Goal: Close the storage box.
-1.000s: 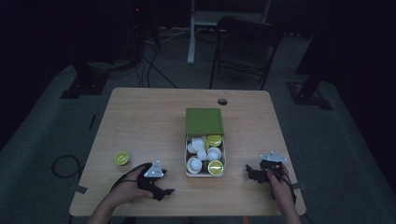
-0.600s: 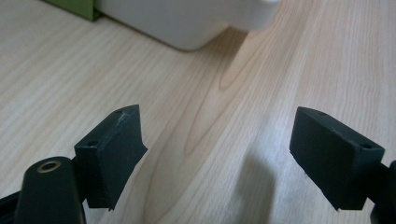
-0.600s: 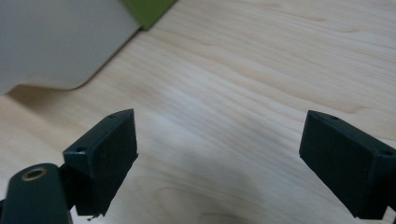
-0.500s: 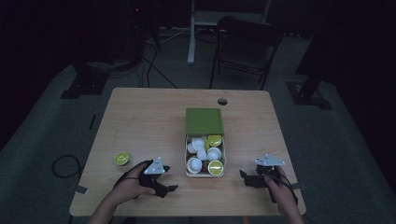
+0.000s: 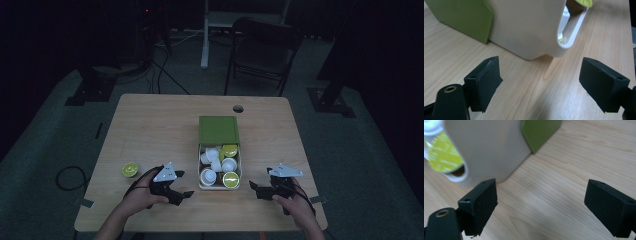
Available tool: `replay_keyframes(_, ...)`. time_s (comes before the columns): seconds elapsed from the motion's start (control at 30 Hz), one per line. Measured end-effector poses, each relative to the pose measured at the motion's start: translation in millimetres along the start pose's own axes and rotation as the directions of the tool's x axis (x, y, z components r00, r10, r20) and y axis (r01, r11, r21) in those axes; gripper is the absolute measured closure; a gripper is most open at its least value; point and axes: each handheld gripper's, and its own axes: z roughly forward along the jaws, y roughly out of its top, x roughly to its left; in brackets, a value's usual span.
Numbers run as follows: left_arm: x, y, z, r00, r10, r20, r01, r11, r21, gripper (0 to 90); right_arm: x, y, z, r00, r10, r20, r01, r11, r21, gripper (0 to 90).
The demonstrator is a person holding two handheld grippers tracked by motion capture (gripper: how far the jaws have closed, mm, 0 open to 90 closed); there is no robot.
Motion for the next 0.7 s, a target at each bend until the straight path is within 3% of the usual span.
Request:
replay_keyframes(0.4,-1.0,11.2,5.9,1.0,-0.007,0.007,0.007,0.9991,-0.041,17.7,8.8,8.1,1.6,0.998,0.016,-0.061,-0.019,0.999,-0.042,11.0)
replay_keyframes(0.53,-0.7,14.3,5.9,0.9999,-0.01,0.012,0.011,0.9975,-0.07,16.0,11.8,9.2,0.5,0.9965,0.001,-0.083,-0.005,0.999,-0.046,11.0)
replay_keyframes(0.6,-0.1,16.1,6.4,0.9999,-0.009,-0.005,0.009,0.9965,-0.083,15.7,14.5,10.6,-0.8,0.9934,0.007,-0.115,-0.014,0.998,-0.059,11.0)
replay_keyframes(0.7,2.0,17.6,7.4,0.9996,-0.022,-0.02,0.02,0.9949,-0.099,15.7,15.7,12.2,-0.7,0.992,0.003,-0.126,-0.011,0.998,-0.065,11.0)
